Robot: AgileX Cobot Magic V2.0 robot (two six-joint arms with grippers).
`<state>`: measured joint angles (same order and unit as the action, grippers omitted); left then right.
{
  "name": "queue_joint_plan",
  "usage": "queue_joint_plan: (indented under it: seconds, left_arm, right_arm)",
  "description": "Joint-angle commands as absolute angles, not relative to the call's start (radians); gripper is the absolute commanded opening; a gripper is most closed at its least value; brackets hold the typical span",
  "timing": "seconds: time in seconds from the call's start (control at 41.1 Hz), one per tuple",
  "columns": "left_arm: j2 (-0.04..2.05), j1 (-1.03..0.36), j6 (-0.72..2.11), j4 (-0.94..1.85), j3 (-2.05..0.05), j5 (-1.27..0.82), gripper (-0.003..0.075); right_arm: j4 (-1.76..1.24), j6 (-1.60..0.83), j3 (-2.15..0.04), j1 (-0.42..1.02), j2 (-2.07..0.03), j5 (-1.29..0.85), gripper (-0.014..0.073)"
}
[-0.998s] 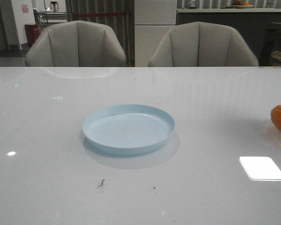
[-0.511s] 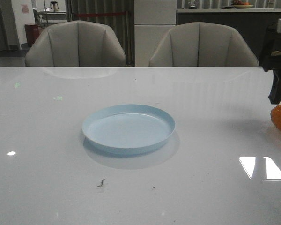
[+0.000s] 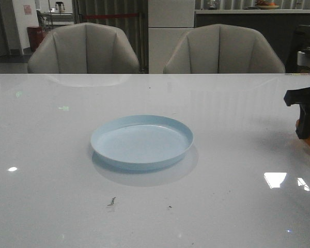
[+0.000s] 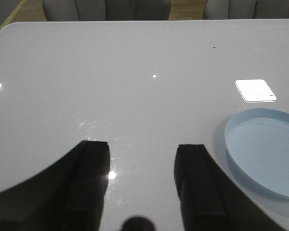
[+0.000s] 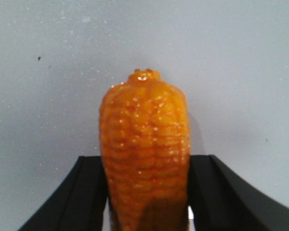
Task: Place corn on plate with both arms
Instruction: 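Lower the right gripper over the orange corn cob and grasp it, then lift the corn and carry it over the plate with the right gripper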
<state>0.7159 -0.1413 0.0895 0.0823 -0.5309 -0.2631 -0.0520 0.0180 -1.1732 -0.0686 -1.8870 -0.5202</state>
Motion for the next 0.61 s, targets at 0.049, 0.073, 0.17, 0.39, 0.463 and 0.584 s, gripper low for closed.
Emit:
queue_joint_plan:
  seconds: [0.049, 0.073, 0.17, 0.39, 0.463, 0.584]
  left_arm:
    - [0.71, -0.139, 0.08, 0.092, -0.559, -0.177, 0.0388]
    - [0.71, -0.139, 0.08, 0.092, -0.559, -0.177, 0.0388]
    - [0.71, -0.139, 0.08, 0.092, -0.559, -0.177, 0.0388]
    - [0.71, -0.139, 0.08, 0.092, -0.559, -0.177, 0.0388]
    - [0.71, -0.139, 0.08, 0.092, -0.559, -0.177, 0.0388]
    - [0.71, -0.139, 0.08, 0.097, -0.559, -0.177, 0.0388]
  right_arm:
    - [-0.044, 0.017, -1.231, -0.062, -1.839, -0.492, 0.0276]
    - [-0.044, 0.017, -1.243, -0.057, -1.839, -0.501, 0.0276]
    - [-0.044, 0.016, -1.311, -0.019, -1.839, -0.537, 0.0276]
    - [-0.044, 0.016, -1.491, 0.147, -1.839, -0.614, 0.0276]
    - [-0.045, 0.016, -1.537, 0.219, -1.839, -0.62, 0.0276]
    - [-0.045, 0.016, -1.589, 0.348, -1.844, -0.606, 0.0276]
